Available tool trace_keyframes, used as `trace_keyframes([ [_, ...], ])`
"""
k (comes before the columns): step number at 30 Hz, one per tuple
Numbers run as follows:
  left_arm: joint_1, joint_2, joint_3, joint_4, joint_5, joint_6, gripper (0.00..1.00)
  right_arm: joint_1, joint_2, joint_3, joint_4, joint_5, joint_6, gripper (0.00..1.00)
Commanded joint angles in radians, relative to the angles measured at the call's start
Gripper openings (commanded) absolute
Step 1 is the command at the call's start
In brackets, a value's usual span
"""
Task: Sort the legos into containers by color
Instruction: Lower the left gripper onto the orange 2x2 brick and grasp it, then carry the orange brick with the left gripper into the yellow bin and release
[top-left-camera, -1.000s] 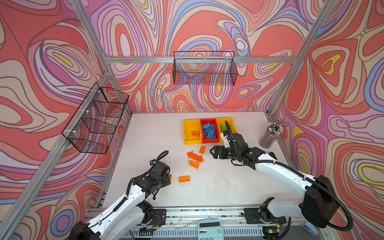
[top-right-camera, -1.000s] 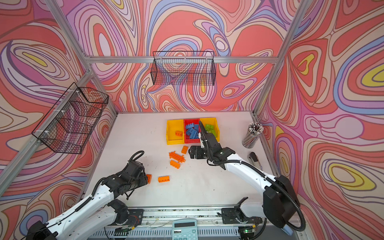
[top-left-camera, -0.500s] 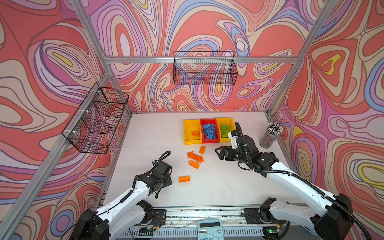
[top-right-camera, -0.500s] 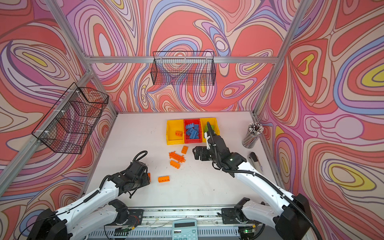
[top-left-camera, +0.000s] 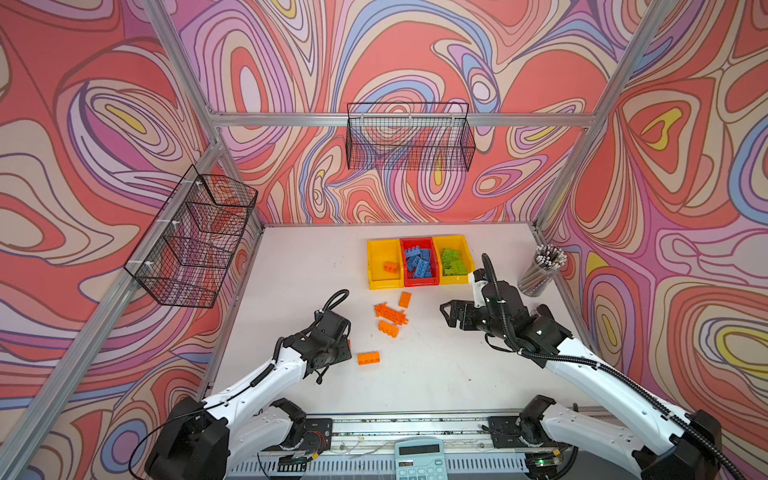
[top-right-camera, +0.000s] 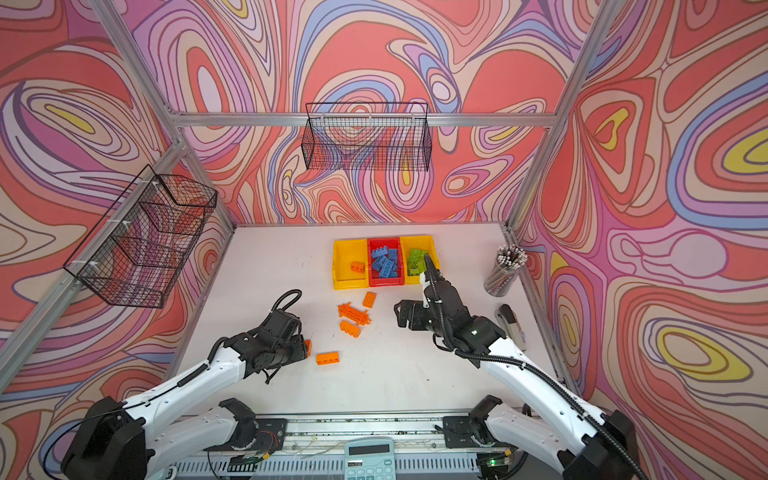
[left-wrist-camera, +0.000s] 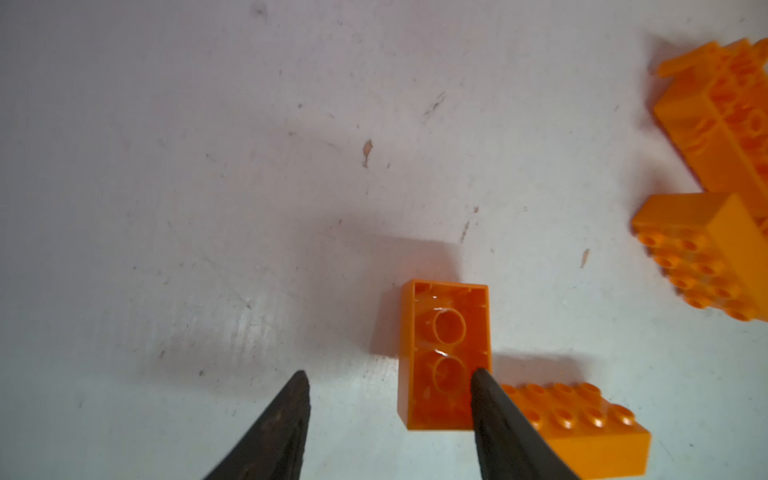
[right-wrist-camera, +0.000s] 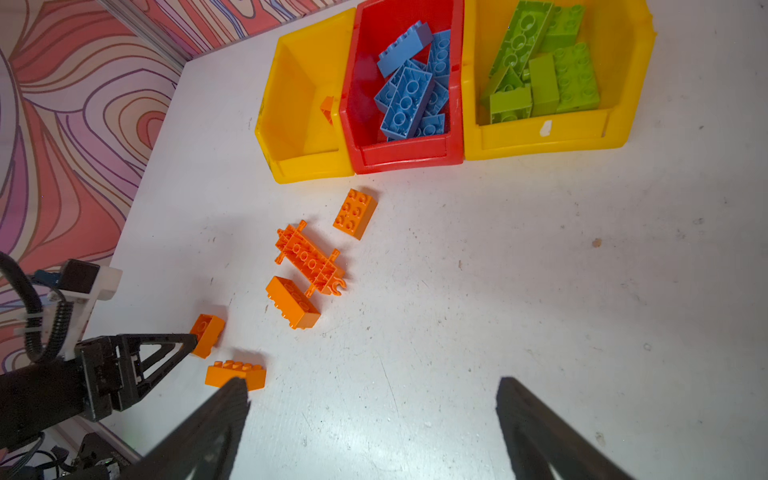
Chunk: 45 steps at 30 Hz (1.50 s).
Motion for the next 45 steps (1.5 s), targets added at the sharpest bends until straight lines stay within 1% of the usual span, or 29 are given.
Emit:
trace_keyframes([
  [1,-0.007,0.002,0.016,-0.013,0.007,0.01,0.63,0.006,-0.009,-0.012,-0.032,0.024,0.013,0.98],
  [6,-0.02,0.036,0.029,-0.009,0.014,0.018,0.64,0.006,-0.04,-0.037,-0.017,0.035,0.018,0.98],
  [11,-0.046,0.079,0.044,0.02,0.015,0.019,0.65,0.006,-0.014,-0.053,-0.005,0.031,0.016,0.98],
  [18,-0.071,0.205,0.075,0.079,0.019,0.032,0.65,0.006,-0.014,-0.047,-0.014,0.043,0.014,0.98],
  [21,-0.071,0.28,0.088,0.103,0.007,0.049,0.63,0.006,-0.014,-0.048,-0.024,0.054,0.013,0.98],
  [24,-0.071,0.347,0.113,0.102,-0.009,0.063,0.58,0.006,-0.016,-0.05,-0.031,0.062,0.012,0.98],
  [25,-0.071,0.365,0.121,0.099,-0.01,0.065,0.54,0.006,-0.017,-0.05,-0.032,0.064,0.011,0.98],
  [27,-0.071,0.384,0.135,0.093,-0.009,0.065,0.45,0.006,-0.019,-0.048,-0.038,0.069,0.009,0.98],
  [28,-0.071,0.387,0.143,0.087,-0.01,0.065,0.37,0.006,-0.02,-0.049,-0.039,0.072,0.009,0.98],
  [29,-0.071,0.387,0.153,0.079,-0.015,0.069,0.27,0.006,-0.021,-0.049,-0.041,0.074,0.005,0.98],
  [30,-0.071,0.387,0.166,0.069,-0.023,0.072,0.21,0.006,-0.023,-0.049,-0.041,0.075,0.004,0.98],
  [33,-0.071,0.393,0.241,0.007,-0.056,0.101,0.09,0.006,-0.022,-0.048,-0.043,0.079,0.0,0.98],
  [35,-0.071,0.399,0.301,-0.031,-0.076,0.12,0.06,0.006,-0.024,-0.051,-0.041,0.083,0.0,0.98],
  [39,-0.071,0.426,0.41,-0.063,-0.103,0.156,0.06,0.007,-0.03,-0.059,-0.037,0.088,-0.002,0.98],
  [42,-0.071,0.49,0.534,-0.082,-0.121,0.191,0.06,0.006,-0.032,-0.06,-0.041,0.091,-0.004,0.98],
  [45,-0.07,0.584,0.692,-0.095,-0.129,0.225,0.06,0.005,-0.034,-0.058,-0.045,0.095,-0.005,0.98],
])
